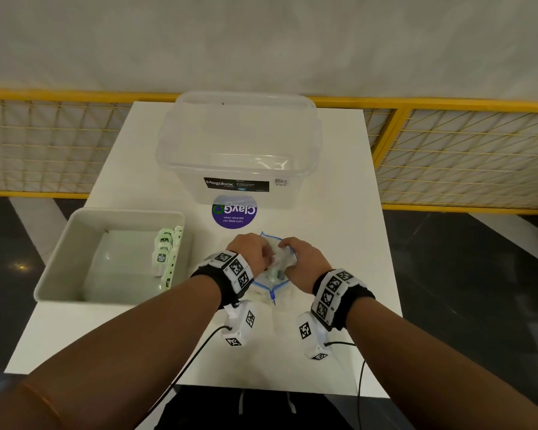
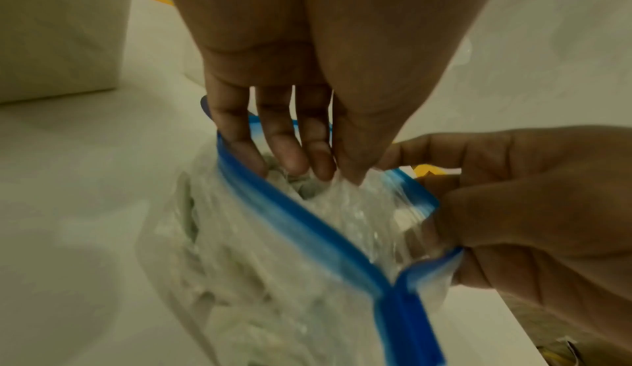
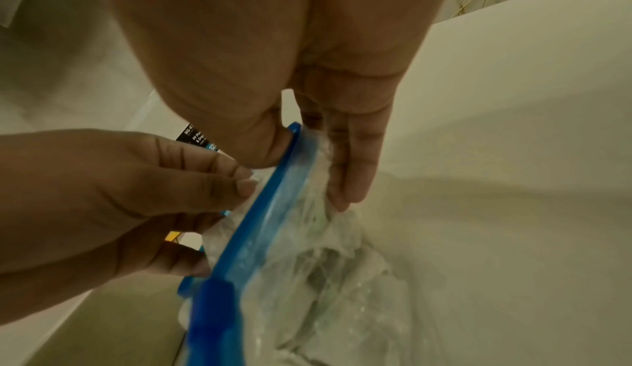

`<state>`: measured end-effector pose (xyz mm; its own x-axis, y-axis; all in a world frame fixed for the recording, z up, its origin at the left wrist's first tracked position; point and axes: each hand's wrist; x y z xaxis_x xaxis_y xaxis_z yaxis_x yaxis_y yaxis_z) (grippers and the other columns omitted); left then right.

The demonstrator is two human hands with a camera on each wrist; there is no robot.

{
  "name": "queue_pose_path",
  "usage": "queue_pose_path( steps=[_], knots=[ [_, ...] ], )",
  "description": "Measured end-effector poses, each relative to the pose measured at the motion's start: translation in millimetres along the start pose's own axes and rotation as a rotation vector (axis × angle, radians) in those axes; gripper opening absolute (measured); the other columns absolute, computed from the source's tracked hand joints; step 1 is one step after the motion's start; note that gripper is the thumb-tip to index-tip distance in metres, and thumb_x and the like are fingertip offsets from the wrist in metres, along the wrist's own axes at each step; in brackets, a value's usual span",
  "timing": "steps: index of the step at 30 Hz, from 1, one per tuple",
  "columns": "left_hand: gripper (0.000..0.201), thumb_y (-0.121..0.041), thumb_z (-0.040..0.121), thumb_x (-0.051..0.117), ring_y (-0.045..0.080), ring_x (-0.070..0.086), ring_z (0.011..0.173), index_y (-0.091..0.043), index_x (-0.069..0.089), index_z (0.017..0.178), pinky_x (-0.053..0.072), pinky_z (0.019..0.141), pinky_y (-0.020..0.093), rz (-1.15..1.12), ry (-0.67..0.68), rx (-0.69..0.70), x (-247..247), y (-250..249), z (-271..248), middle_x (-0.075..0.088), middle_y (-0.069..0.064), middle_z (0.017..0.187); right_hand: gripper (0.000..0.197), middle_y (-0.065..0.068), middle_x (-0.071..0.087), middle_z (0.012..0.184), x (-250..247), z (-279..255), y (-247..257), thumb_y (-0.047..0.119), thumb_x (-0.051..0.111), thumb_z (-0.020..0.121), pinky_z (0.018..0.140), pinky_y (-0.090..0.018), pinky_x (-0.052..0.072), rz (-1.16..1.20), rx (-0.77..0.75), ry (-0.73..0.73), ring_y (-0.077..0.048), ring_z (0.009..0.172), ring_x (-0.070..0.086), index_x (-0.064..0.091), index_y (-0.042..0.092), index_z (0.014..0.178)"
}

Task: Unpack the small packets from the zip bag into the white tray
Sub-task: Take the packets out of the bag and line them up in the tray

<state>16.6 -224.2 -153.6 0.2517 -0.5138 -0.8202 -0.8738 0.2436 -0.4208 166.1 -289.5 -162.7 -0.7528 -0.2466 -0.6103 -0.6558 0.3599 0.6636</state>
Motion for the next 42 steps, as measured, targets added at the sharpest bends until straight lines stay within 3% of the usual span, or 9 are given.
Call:
queue_pose_path(
  steps=[8,12,15,20,26,31,36,40,42],
  knots=[
    [0.008,-0.024,0.083,0.073,0.000,0.057,0.067,-0.019,0.071,0.088,0.043,0.068,0.007,-0.264,-0.133,0.178,-40.5,-0.4,-14.9,0.066,-0.009,0.077,0.036,0.001,0.052,0.132,-16.6,4.5,1.2,0.035,0.072,0.079,0.101,-0.033,0.041,-0.031,-0.147,-0.137,-0.020,0.117,0.048,0.067,0.033,0.114],
    [0.011,-0.030,0.084,0.071,-0.005,0.056,0.065,-0.019,0.072,0.086,0.040,0.064,0.004,-0.278,-0.178,0.203,-44.6,-9.1,-10.7,0.066,-0.011,0.076,0.017,0.008,0.061,0.090,-26.8,2.8,9.1,0.027,0.068,0.084,0.072,-0.020,0.037,0.013,-0.186,-0.203,-0.010,0.078,0.051,0.068,0.017,0.098],
    [0.025,-0.038,0.090,0.061,0.010,0.062,0.075,-0.015,0.069,0.081,0.051,0.073,0.023,-0.196,-0.128,0.057,-33.4,-3.8,-0.6,0.070,-0.004,0.080,0.009,0.008,0.055,0.067,-29.4,-0.3,7.4,0.025,0.061,0.086,0.054,-0.020,0.034,0.021,-0.136,-0.211,-0.013,0.062,0.050,0.057,0.018,0.084],
    [0.020,-0.033,0.087,0.062,0.023,0.065,0.088,-0.017,0.073,0.092,0.052,0.079,0.030,0.136,0.035,-0.019,-9.3,-13.4,7.1,0.071,0.002,0.092,0.015,-0.006,0.061,0.075,-26.9,-4.4,0.0,0.026,0.057,0.089,0.055,-0.026,0.037,-0.002,-0.096,-0.132,-0.026,0.068,0.055,0.053,0.013,0.082],
    [0.020,-0.033,0.086,0.063,0.022,0.066,0.086,-0.018,0.074,0.094,0.045,0.070,0.025,0.110,0.019,-0.050,9.1,-15.8,9.9,0.071,0.002,0.089,0.017,-0.002,0.056,0.073,-28.2,-6.6,-1.1,0.025,0.057,0.088,0.052,-0.025,0.034,-0.027,-0.080,-0.099,-0.022,0.066,0.050,0.050,0.013,0.079],
    [0.026,-0.033,0.084,0.065,0.020,0.063,0.098,-0.019,0.070,0.106,0.051,0.086,0.028,0.091,0.000,-0.009,-5.2,-8.3,3.5,0.070,0.000,0.103,0.018,-0.005,0.057,0.074,-30.7,-3.8,-0.8,0.024,0.060,0.086,0.052,-0.026,0.036,-0.027,-0.064,-0.139,-0.024,0.066,0.052,0.047,0.015,0.077],
    [0.014,-0.029,0.079,0.073,0.013,0.060,0.077,-0.019,0.066,0.087,0.047,0.073,0.024,-0.113,-0.108,0.063,-39.0,4.1,-12.2,0.065,-0.003,0.081,0.021,0.000,0.046,0.066,-30.2,0.4,6.0,0.007,0.049,0.086,0.054,-0.029,0.036,0.088,-0.067,-0.207,-0.023,0.060,0.042,0.036,0.020,0.075],
    [0.019,-0.036,0.077,0.077,-0.001,0.055,0.066,-0.021,0.067,0.081,0.041,0.064,0.009,-0.235,-0.183,0.143,-66.0,3.2,-25.4,0.064,-0.010,0.075,0.015,0.006,0.047,0.072,-32.4,-4.1,26.6,0.011,0.055,0.085,0.060,-0.022,0.037,0.209,-0.167,-0.160,-0.010,0.063,0.044,0.053,0.018,0.098],
    [0.014,-0.031,0.079,0.077,0.001,0.055,0.064,-0.020,0.068,0.081,0.044,0.066,0.013,-0.269,-0.186,0.180,-78.4,-0.4,-32.1,0.065,-0.008,0.075,0.021,0.011,0.047,0.077,-30.7,-3.1,36.7,0.018,0.064,0.084,0.065,-0.018,0.035,0.158,-0.273,-0.153,-0.002,0.067,0.045,0.060,0.025,0.104]
  ],
)
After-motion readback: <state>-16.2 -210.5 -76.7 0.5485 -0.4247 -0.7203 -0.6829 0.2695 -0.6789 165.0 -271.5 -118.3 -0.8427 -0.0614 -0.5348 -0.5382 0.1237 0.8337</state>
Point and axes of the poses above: each hand's wrist, its own z-axis towards the middle knuckle, its own x-axis out of the palm, y = z × x
